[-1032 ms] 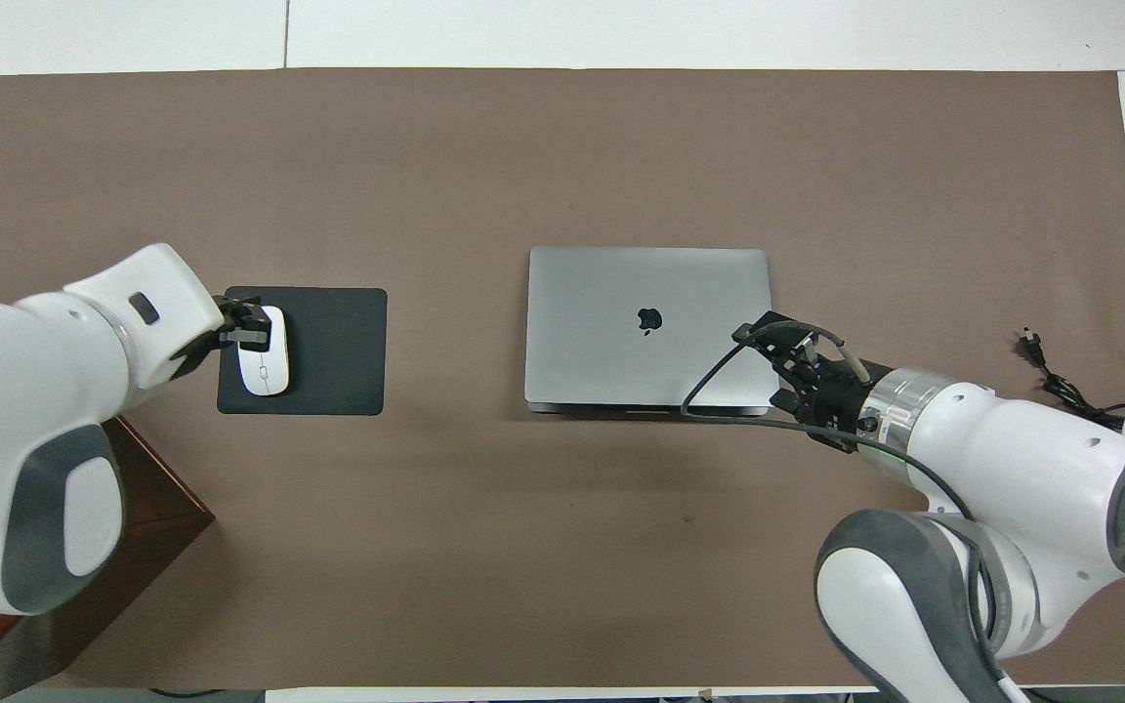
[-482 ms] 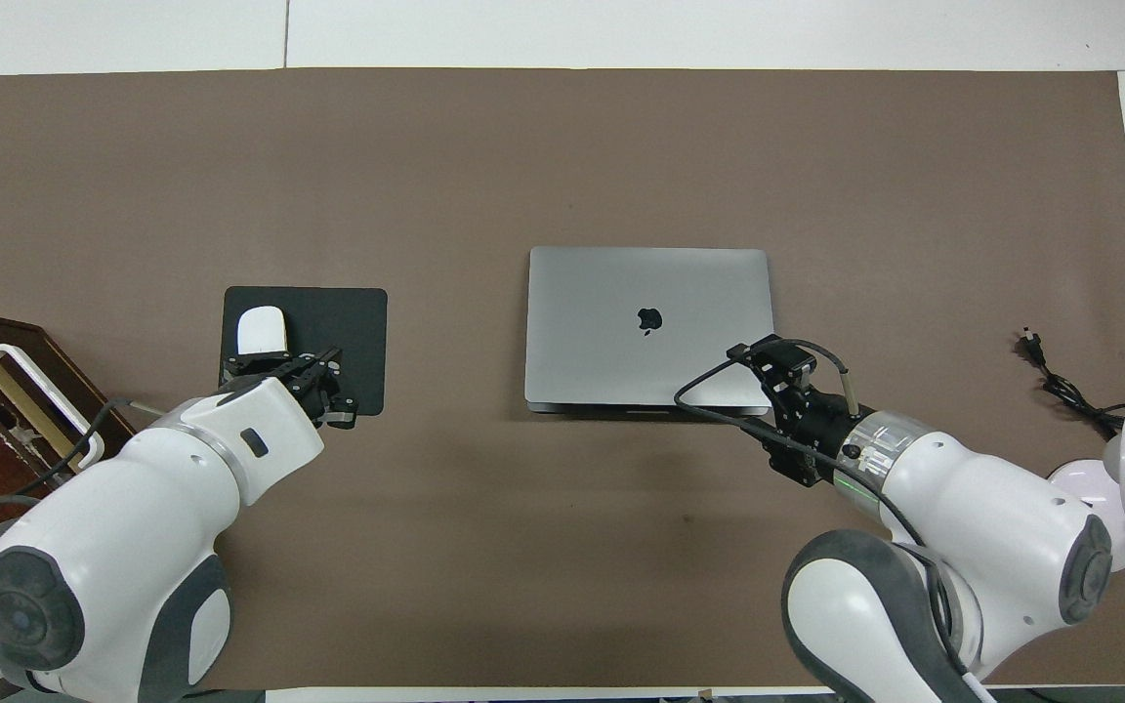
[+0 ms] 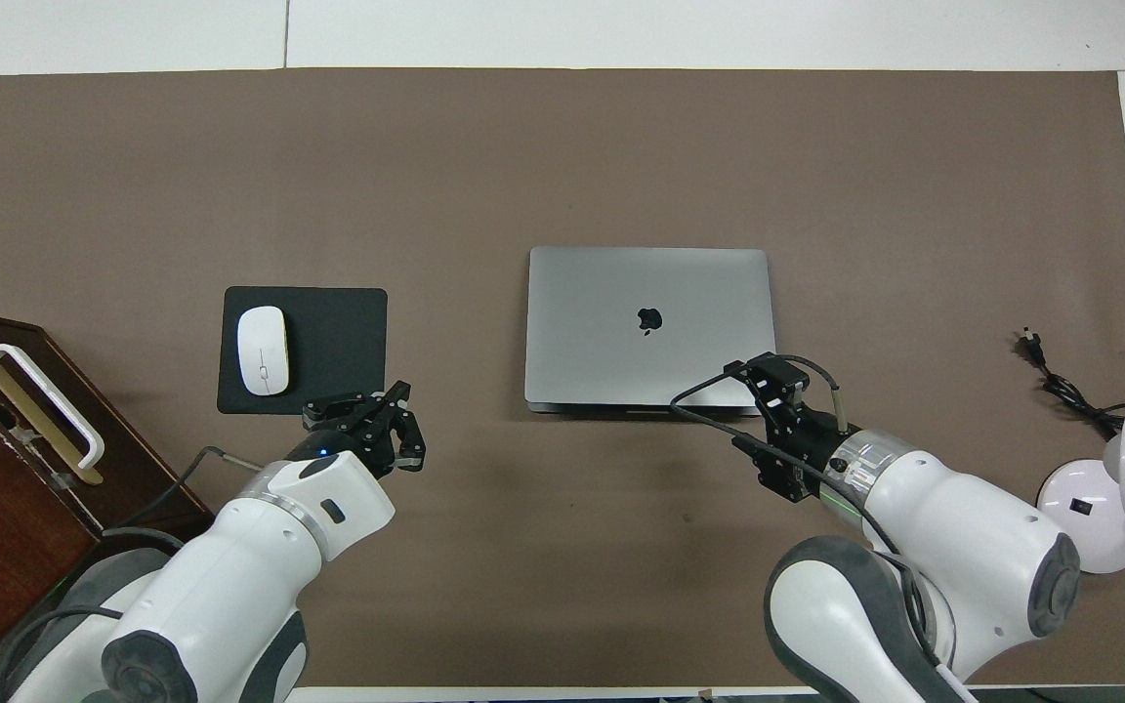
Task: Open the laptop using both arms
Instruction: 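Press the left gripper on the laptop base front edge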
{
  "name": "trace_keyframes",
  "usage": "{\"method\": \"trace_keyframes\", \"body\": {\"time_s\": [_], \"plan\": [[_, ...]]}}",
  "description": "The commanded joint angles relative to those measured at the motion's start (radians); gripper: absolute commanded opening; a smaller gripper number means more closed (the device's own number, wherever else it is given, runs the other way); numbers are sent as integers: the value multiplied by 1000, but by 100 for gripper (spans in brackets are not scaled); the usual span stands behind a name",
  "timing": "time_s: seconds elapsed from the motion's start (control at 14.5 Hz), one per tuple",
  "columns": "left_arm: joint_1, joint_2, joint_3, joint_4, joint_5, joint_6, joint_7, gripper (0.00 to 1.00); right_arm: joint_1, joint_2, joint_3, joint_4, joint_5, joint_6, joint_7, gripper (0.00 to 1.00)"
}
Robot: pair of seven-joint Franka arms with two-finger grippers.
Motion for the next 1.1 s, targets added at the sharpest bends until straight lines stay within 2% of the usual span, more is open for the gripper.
{"method": "trace_keyframes", "body": {"time_s": [0.0,0.28,0.41,0.55,0.76,0.89,1.03], "plan": [[-70,91,16,-21,-17,142,-28,0,33,39,1,-4,79,72,-33,100],[-130,206,16,-31,-17,304,-30,0,53,67,1,-1,177,92,-134,100],[-154,237,16,-31,-15,343,-25,0,53,80,1,5,223,94,-188,100],[-172,272,18,-26,-3,354,-16,0,53,88,1,17,260,94,-231,100],[-186,286,19,-18,9,354,-11,0,53,103,1,28,280,95,-256,100],[-185,326,19,6,66,354,-11,0,53,107,1,31,280,95,-265,100],[-186,359,19,34,74,354,-8,0,48,113,0,36,280,95,-285,100]]}}
